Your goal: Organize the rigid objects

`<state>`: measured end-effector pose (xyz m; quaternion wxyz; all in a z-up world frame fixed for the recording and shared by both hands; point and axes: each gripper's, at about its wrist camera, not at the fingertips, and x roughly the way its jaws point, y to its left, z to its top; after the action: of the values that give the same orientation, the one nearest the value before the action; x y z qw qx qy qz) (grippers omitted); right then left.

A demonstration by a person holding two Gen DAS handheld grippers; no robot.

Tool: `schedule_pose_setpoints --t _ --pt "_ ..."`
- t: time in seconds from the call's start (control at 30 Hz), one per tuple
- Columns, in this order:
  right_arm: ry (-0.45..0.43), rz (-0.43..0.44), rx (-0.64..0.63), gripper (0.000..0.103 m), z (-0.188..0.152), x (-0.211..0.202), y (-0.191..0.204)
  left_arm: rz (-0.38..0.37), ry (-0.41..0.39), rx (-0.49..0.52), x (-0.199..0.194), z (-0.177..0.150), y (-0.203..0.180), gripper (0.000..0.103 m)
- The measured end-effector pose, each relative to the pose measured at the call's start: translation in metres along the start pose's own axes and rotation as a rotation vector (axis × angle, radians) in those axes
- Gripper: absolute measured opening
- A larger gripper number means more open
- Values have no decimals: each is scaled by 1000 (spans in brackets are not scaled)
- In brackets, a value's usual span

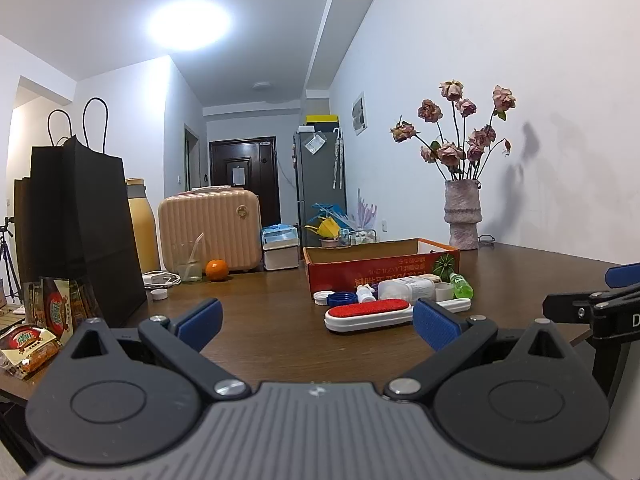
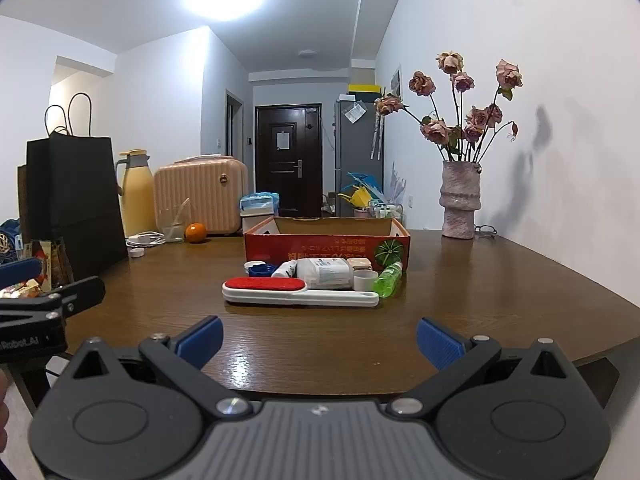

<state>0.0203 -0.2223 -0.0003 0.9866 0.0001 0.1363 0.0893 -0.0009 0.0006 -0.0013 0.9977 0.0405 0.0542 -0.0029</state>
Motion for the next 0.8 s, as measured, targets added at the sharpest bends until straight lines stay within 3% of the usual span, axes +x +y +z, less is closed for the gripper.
schedule_pose_setpoints --t 0.8 --pt "9 -11 31 103 -1 1 -4 -8 2 -3 0 -3 -1 103"
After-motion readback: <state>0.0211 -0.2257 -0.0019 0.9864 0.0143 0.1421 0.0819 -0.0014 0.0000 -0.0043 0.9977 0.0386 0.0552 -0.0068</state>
